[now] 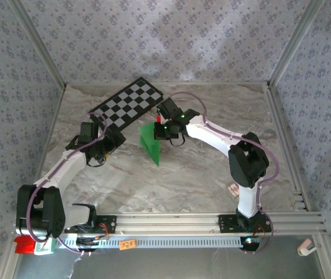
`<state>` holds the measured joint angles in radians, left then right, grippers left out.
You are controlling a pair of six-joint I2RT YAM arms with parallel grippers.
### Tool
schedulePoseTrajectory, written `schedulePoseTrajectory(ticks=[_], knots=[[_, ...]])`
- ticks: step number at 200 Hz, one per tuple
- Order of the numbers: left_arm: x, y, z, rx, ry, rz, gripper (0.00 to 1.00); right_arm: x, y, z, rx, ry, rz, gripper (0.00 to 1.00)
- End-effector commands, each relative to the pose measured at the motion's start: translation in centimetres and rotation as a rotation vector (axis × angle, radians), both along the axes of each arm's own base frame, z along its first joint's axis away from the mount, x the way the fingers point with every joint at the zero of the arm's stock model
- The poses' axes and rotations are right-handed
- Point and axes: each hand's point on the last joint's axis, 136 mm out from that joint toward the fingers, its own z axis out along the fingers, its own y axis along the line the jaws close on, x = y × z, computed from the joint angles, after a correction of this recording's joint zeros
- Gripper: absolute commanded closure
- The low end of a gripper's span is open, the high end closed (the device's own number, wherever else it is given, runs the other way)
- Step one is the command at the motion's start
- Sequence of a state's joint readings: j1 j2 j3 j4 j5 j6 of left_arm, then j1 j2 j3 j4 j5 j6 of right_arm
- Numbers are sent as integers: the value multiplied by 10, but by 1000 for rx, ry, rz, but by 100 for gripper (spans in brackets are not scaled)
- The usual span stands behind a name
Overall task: Fold a paper plane with a square sheet of paper (pick it up from the middle)
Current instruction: Move a paper plane to the center of the table.
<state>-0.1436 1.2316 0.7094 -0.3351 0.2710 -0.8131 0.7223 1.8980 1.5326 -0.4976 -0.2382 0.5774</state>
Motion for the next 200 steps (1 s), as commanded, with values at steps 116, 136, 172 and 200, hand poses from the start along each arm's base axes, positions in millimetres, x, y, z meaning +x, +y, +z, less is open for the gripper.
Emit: schedulePoseTrajectory(ticks=[116, 136, 172, 200], knots=[[-9, -74, -18, -189, 47, -133, 18, -12, -42, -93, 181, 199, -77, 91], [-7, -91, -24, -198, 63, -175, 20, -13, -49, -95, 179, 207, -86, 87], [-3, -124, -25, -224, 66, -265, 21, -16, -49, -94, 194, 222, -76, 83], [-2, -142, -29, -236, 79, -314, 29, -18, -49, -97, 194, 230, -73, 83]])
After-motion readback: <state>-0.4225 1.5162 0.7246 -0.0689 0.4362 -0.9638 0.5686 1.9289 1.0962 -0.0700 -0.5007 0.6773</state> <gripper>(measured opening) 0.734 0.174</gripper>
